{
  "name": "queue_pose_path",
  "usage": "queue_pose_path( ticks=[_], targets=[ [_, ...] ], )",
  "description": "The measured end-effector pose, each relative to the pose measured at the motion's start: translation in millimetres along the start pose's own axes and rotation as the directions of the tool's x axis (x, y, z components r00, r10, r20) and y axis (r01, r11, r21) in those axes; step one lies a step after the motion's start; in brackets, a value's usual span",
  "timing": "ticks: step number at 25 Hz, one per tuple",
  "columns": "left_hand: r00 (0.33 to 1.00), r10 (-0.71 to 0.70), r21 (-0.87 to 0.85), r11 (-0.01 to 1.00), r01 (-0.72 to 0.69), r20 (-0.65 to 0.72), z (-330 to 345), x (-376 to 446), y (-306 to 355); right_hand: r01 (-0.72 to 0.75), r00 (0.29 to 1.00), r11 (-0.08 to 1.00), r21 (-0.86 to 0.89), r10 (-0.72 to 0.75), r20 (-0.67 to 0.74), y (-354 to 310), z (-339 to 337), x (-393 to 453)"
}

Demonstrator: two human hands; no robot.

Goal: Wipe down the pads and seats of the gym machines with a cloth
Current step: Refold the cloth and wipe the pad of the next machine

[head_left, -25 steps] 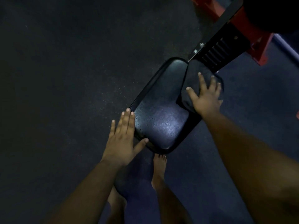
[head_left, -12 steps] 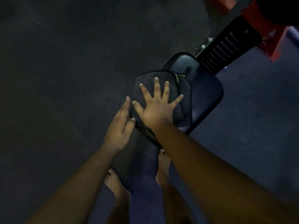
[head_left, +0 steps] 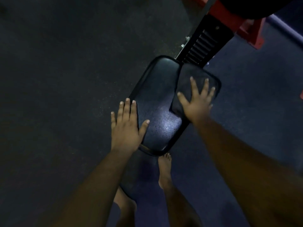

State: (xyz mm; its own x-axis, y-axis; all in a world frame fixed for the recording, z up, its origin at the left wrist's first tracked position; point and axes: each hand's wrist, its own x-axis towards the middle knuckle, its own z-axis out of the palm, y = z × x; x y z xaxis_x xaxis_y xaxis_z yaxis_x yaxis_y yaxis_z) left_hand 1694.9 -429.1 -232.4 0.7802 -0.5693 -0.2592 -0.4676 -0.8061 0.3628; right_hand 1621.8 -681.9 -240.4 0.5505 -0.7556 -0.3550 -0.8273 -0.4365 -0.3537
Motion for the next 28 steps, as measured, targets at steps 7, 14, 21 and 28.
queue_pose_path(
  ticks=[7,14,21,28],
  targets=[
    [0.991,-0.027,0.073,0.997,0.018,0.133,-16,0,6,-0.01,0.995,0.999,0.043,0.014,-0.101,-11,13,-66],
    [0.861,0.006,0.095,0.993,-0.063,0.508,-122,-47,22,0.026,0.949,0.99,0.139,-0.068,0.309,-6,-33,-206],
    [0.862,0.126,0.124,0.969,-0.212,0.491,-262,-145,28,-0.005,0.99,0.987,0.16,-0.018,0.143,-86,-150,-301],
    [0.848,0.266,0.193,0.902,-0.387,0.459,-347,-137,35,-0.031,0.999,0.982,0.184,0.024,0.044,-138,-207,-321]
  ],
)
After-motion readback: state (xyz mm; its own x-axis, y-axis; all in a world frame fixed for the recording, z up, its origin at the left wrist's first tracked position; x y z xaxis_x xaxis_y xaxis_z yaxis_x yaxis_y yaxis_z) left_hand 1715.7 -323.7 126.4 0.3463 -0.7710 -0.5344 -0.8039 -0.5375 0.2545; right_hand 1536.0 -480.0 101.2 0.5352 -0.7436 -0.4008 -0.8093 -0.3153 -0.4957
